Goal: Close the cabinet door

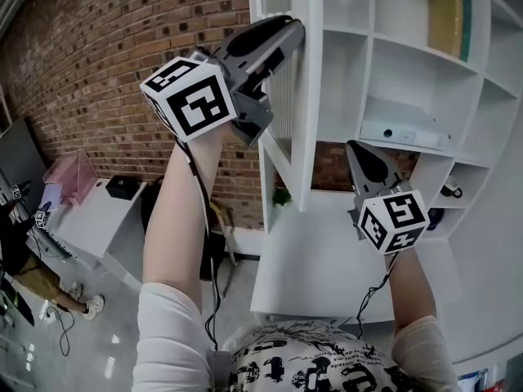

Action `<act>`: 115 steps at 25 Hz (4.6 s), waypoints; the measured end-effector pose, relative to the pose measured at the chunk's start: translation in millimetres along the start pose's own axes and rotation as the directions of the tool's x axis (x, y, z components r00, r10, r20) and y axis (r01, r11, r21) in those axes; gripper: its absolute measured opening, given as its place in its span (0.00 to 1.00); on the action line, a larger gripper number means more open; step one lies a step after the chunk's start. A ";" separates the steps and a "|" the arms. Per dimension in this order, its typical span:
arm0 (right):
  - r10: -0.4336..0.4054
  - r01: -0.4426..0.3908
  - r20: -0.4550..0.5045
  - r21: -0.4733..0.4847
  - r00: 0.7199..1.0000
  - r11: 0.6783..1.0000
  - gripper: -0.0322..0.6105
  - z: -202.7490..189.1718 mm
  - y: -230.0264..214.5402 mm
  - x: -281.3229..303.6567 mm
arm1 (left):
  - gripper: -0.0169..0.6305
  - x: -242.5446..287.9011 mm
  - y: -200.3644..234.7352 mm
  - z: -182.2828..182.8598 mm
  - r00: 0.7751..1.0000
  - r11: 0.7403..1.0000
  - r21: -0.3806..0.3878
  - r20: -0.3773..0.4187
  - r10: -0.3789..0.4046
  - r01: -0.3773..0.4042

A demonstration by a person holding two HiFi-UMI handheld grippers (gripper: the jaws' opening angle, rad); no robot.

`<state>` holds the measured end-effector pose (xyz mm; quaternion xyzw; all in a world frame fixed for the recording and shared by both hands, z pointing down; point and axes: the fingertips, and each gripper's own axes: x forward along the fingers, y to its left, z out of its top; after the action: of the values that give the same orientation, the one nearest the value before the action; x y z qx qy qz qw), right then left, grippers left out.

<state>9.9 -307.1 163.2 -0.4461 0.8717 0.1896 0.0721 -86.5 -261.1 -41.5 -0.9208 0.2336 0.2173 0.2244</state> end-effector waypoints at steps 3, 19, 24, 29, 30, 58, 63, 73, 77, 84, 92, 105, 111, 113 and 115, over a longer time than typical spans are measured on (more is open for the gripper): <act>0.012 -0.012 -0.008 -0.012 1.000 1.000 0.07 -5.3 -10.8 -10.9 | 0.17 12.4 -8.6 -5.9 0.998 0.998 0.024 -0.025 0.063 -0.063; 0.000 0.000 0.009 0.002 1.000 1.000 0.07 -25.4 -97.1 -18.4 | 0.15 112.7 -3.8 -72.8 0.941 0.931 0.191 -0.078 0.330 -0.311; -0.002 0.002 -0.004 0.001 1.000 1.000 0.07 -36.2 -120.5 -23.9 | 0.15 137.7 5.8 -93.5 0.904 0.882 0.297 -0.110 0.413 -0.367; -0.039 0.039 -0.029 -0.005 0.999 0.999 0.07 -45.8 -161.3 -31.1 | 0.15 160.3 17.4 -106.7 0.875 0.842 0.348 -0.108 0.472 -0.411; -0.045 0.045 -0.034 -0.001 0.998 0.999 0.07 -49.7 -169.1 -32.3 | 0.15 164.2 19.3 -111.4 0.871 0.837 0.356 -0.111 0.479 -0.415; -0.052 0.050 -0.039 -0.050 0.998 0.997 0.07 -72.4 -235.4 -34.8 | 0.16 226.3 78.0 -176.7 0.755 0.724 0.513 -0.202 0.624 -0.461; -0.056 0.054 -0.050 -0.044 0.997 0.998 0.07 -78.3 -243.7 -31.3 | 0.16 233.3 90.0 -184.6 0.748 0.722 0.514 -0.210 0.630 -0.463; -0.057 0.054 -0.064 -0.038 0.996 0.998 0.07 -81.0 -251.6 -22.6 | 0.17 239.4 102.4 -192.8 0.756 0.726 0.519 -0.211 0.620 -0.451; -0.064 0.061 -0.073 -0.042 0.995 0.997 0.07 -82.5 -251.4 -23.7 | 0.17 239.2 102.1 -194.0 0.748 0.711 0.529 -0.198 0.634 -0.463; -0.080 0.077 -0.083 -0.033 0.993 0.996 0.07 -78.4 -248.3 -27.7 | 0.17 235.9 99.4 -190.0 0.751 0.737 0.468 -0.205 0.628 -0.488; -0.087 0.085 -0.099 -0.022 0.991 0.996 0.07 -90.8 -237.8 -33.4 | 0.16 201.6 77.4 -202.2 0.773 0.763 0.419 -0.192 0.604 -0.492; -0.049 0.045 -0.113 -0.031 0.992 0.998 0.07 -145.0 -208.3 -61.1 | 0.05 130.5 8.4 -302.0 0.810 0.850 0.366 -0.313 0.496 -0.379; -0.028 0.023 -0.094 -0.049 0.995 0.999 0.07 -169.3 -187.5 -64.6 | 0.05 88.1 -10.4 -360.3 0.791 0.875 0.322 -0.389 0.471 -0.363; -0.031 0.027 -0.095 -0.044 0.995 0.999 0.07 -173.3 -182.8 -73.9 | 0.05 76.1 -26.8 -374.0 0.789 0.887 0.291 -0.412 0.455 -0.359; -0.039 0.036 -0.100 -0.029 0.994 0.999 0.07 -178.1 -179.9 -83.4 | 0.05 62.8 -44.5 -386.7 0.789 0.900 0.250 -0.435 0.433 -0.356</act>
<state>211.9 -410.2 303.4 -0.4722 0.8631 0.1774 0.0258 101.2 -445.9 251.8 -0.8555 0.4856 0.0055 0.1798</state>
